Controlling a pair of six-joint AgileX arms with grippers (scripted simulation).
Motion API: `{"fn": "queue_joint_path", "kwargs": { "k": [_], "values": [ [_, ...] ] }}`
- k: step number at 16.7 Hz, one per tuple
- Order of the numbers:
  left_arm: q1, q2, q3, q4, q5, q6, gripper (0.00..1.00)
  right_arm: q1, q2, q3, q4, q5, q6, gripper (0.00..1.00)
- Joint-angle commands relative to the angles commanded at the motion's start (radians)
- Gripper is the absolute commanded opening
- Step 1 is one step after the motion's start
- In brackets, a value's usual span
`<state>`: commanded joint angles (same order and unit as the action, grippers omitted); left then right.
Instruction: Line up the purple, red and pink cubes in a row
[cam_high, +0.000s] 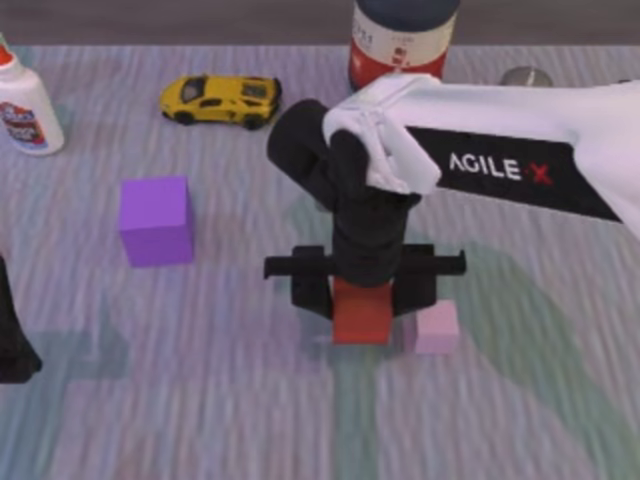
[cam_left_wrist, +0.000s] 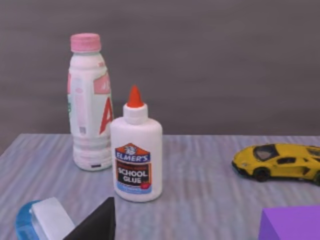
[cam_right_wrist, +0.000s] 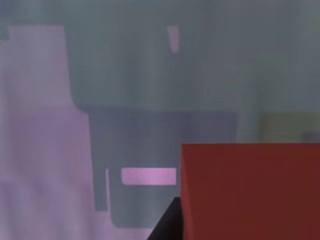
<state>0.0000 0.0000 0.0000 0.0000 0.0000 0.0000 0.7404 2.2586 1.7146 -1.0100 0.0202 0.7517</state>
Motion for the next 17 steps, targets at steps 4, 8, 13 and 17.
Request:
{"fn": "queue_joint_path", "kwargs": {
  "k": [4,8,13,17],
  "values": [
    [0.000,0.000,0.000,0.000,0.000,0.000,1.00,0.000,0.008,-0.021,0.024,0.001,0.002,0.00],
    [0.000,0.000,0.000,0.000,0.000,0.000,1.00,0.000,0.008,-0.021,0.024,0.001,0.002,0.23],
    [0.000,0.000,0.000,0.000,0.000,0.000,1.00,0.000,0.008,-0.021,0.024,0.001,0.002,0.60],
    [0.000,0.000,0.000,0.000,0.000,0.000,1.00,0.000,0.008,-0.021,0.024,0.001,0.002,0.90]
  ]
}}
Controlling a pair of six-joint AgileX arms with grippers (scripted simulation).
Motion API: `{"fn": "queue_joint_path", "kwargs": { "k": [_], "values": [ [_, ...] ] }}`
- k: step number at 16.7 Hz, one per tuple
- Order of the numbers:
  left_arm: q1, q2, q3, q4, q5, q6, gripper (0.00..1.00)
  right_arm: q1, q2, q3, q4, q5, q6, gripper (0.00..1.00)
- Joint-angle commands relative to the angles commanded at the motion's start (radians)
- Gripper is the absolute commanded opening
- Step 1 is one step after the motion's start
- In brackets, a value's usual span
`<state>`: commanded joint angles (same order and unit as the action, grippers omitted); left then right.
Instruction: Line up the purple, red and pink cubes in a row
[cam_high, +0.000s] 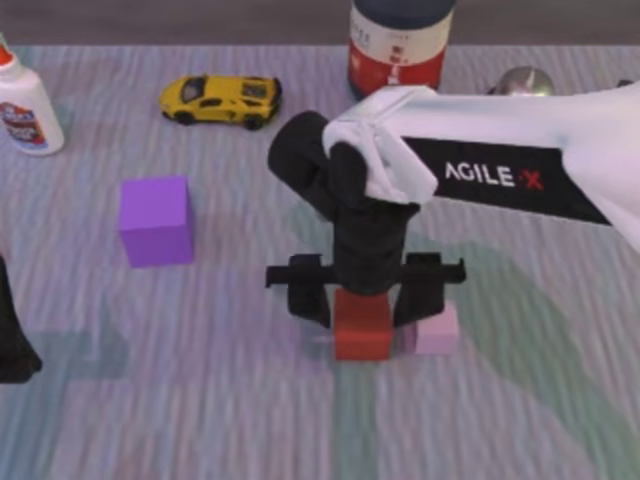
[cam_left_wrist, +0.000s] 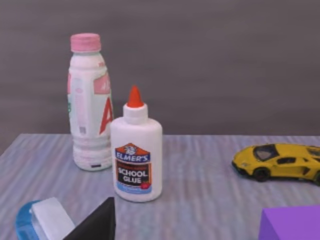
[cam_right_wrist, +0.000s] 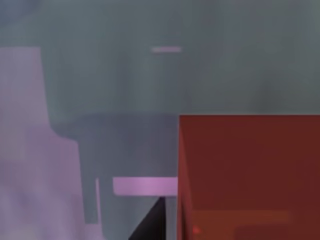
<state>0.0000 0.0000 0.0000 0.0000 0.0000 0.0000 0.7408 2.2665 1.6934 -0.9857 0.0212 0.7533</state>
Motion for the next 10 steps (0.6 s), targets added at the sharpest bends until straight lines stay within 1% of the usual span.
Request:
{"fn": "queue_joint_path", "kwargs": {
  "k": [1,2,10],
  "values": [
    [0.000,0.000,0.000,0.000,0.000,0.000,1.00,0.000,0.000,0.000,0.000,0.000,0.000,0.98],
    [0.000,0.000,0.000,0.000,0.000,0.000,1.00,0.000,0.000,0.000,0.000,0.000,0.000,1.00],
    [0.000,0.000,0.000,0.000,0.000,0.000,1.00,-0.002,-0.001,0.000,0.000,0.000,0.000,1.00]
  ]
}}
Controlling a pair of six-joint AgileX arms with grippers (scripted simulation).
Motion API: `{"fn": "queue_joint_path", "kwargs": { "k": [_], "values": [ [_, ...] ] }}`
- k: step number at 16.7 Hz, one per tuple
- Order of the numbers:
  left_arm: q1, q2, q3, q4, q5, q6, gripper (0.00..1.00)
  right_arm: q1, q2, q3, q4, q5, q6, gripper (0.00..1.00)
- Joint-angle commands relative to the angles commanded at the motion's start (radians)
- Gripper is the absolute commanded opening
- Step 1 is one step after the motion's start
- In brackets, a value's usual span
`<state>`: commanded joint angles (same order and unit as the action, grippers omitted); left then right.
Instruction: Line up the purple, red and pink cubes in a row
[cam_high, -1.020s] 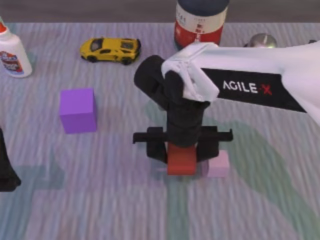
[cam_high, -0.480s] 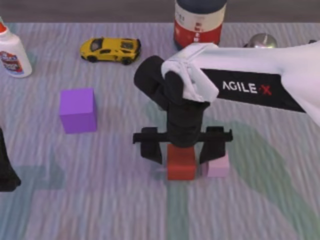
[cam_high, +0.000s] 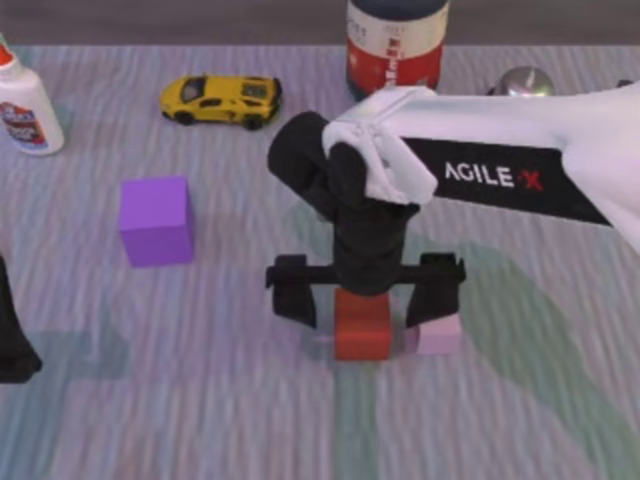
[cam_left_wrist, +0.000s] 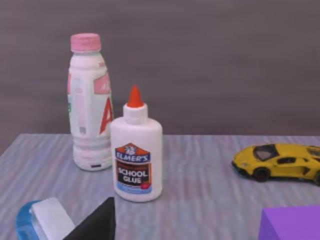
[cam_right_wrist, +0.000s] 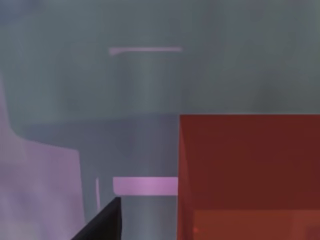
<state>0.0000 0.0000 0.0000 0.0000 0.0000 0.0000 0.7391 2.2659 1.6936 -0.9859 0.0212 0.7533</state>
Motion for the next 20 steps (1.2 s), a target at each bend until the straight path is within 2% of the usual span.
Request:
{"fn": "queue_joint_path", "kwargs": {
  "k": [3,8,14,17,20],
  "values": [
    [0.000,0.000,0.000,0.000,0.000,0.000,1.00,0.004,-0.009,0.036,-0.041,0.000,0.001,1.00],
    [0.000,0.000,0.000,0.000,0.000,0.000,1.00,0.012,-0.055,0.157,-0.220,-0.001,0.001,1.00],
    [0.000,0.000,0.000,0.000,0.000,0.000,1.00,0.007,-0.062,0.172,-0.238,-0.001,0.001,1.00],
    [-0.009,0.053,0.054,-0.038,0.002,-0.012,1.00,-0.019,-0.123,0.125,-0.209,0.020,-0.026,1.00],
    [-0.028,0.193,0.193,-0.131,0.004,-0.038,1.00,-0.075,-0.277,0.009,-0.134,0.060,-0.093,1.00]
  ]
}}
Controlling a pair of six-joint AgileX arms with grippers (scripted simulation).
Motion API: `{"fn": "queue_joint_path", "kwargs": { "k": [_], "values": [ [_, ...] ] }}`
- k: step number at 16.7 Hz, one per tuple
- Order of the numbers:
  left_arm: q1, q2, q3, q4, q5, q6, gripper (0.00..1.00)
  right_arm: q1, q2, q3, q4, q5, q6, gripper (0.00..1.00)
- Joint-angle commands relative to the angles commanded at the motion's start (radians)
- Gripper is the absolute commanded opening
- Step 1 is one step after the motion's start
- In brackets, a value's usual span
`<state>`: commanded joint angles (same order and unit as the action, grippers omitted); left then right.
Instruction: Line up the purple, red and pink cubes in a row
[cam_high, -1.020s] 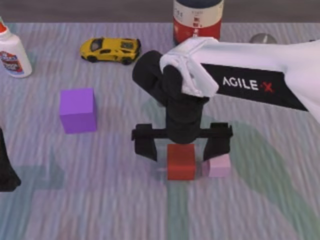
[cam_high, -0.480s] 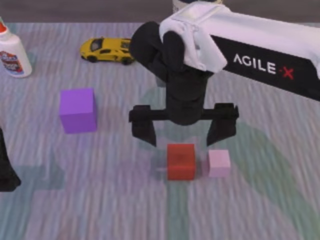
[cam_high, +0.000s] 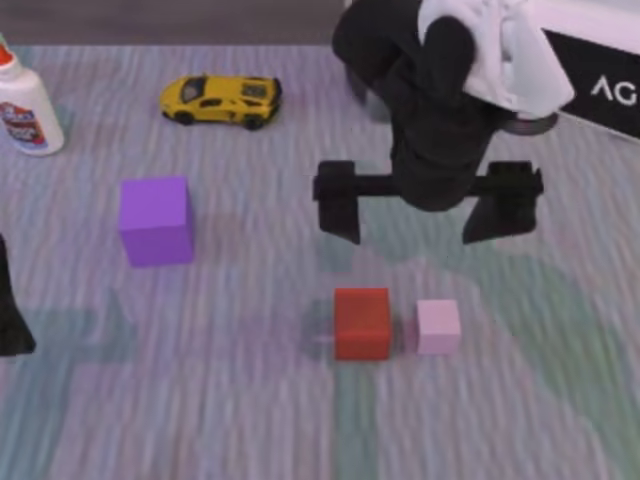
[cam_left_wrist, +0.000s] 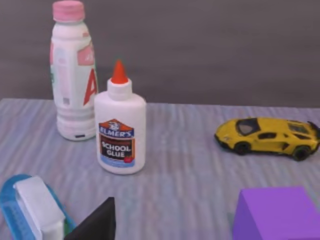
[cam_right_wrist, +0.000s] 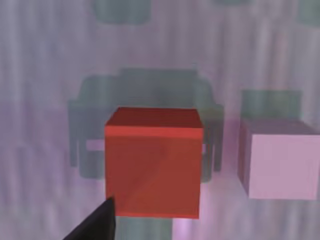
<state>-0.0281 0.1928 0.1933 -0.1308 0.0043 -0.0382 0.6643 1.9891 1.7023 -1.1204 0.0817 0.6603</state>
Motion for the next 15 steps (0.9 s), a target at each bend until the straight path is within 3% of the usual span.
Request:
{"fn": "queue_joint_path", "kwargs": {
  "k": [8,11,15],
  "values": [
    [-0.074,0.778,0.663,-0.424,-0.002,-0.104,1.00,-0.256,-0.803,-0.613,0.365,0.091,-0.292,1.00],
    [-0.105,1.127,0.928,-0.608,-0.005,-0.146,1.00,-0.365,-1.138,-0.898,0.526,0.094,-0.402,1.00],
    [-0.143,1.516,1.243,-0.828,-0.008,-0.200,1.00,-0.491,-1.496,-1.239,0.737,0.061,-0.521,1.00]
  ]
}}
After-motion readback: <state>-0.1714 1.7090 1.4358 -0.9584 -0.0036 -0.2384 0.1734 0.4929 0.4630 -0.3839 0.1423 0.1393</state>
